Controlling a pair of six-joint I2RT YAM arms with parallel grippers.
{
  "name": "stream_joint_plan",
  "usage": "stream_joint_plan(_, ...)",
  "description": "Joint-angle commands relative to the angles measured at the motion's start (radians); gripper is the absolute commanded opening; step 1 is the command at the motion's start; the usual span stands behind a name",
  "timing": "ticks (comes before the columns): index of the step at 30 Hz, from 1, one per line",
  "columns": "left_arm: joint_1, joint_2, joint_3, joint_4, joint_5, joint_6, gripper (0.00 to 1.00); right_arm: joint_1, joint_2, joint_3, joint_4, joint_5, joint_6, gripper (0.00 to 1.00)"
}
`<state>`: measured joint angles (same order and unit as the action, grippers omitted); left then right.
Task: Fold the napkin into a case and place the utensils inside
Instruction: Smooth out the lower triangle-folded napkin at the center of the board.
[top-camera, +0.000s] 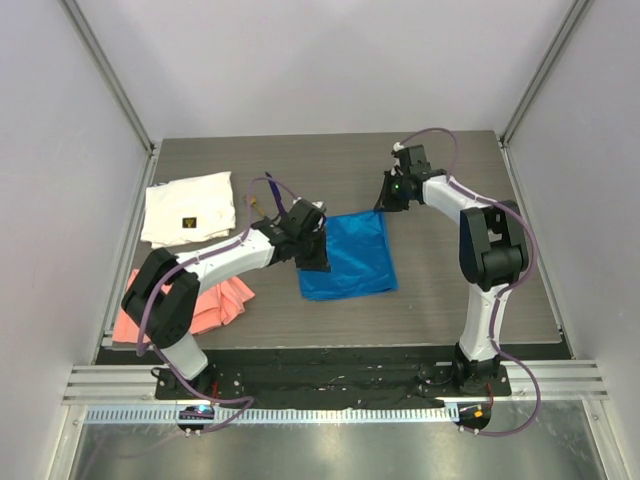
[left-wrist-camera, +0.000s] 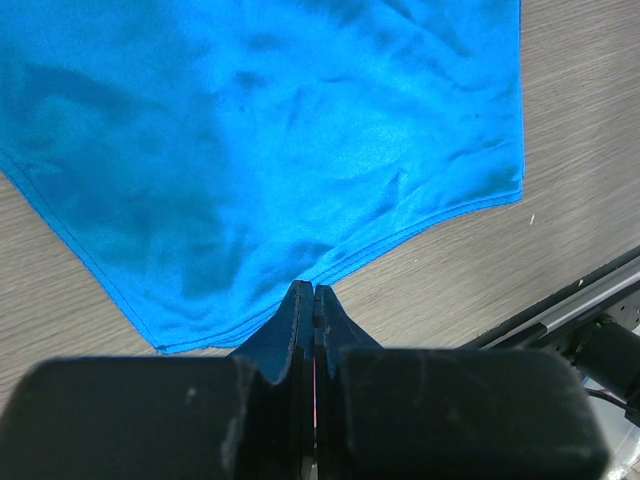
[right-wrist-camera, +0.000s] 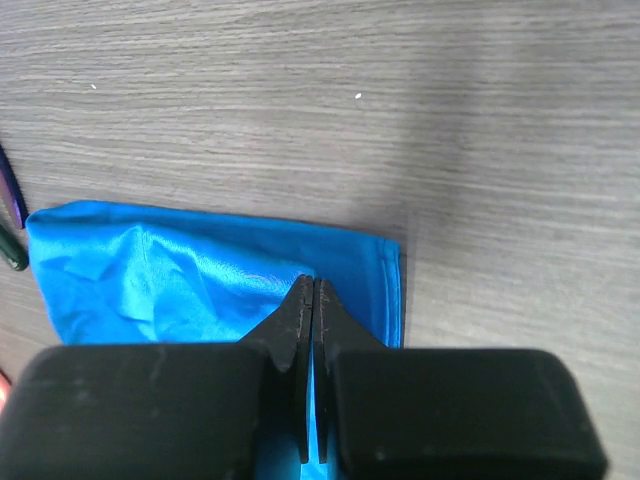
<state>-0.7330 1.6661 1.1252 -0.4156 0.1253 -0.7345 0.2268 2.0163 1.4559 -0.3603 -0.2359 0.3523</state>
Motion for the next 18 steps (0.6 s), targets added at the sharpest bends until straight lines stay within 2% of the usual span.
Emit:
stream_joint_plan(1, 0.01, -0.046, -0.013, 0.031, 0.02, -0.016, 0.0, -0.001, -0.076, 0.009, -0.035, 0.02, 0.007, 0.03)
stream_joint_plan(13, 0.029, -0.055, -0.033, 0.02, 0.01, -0.017, 0.01, -0.027, -0.039, -0.009, -0.026, 0.076, -0.016, 0.01)
stream_joint_plan(18, 0.02, -0.034, -0.018, 0.11, 0.103, 0.001, 0.12, -0.029, -0.025, 0.0, -0.028, 0.064, -0.007, 0.01)
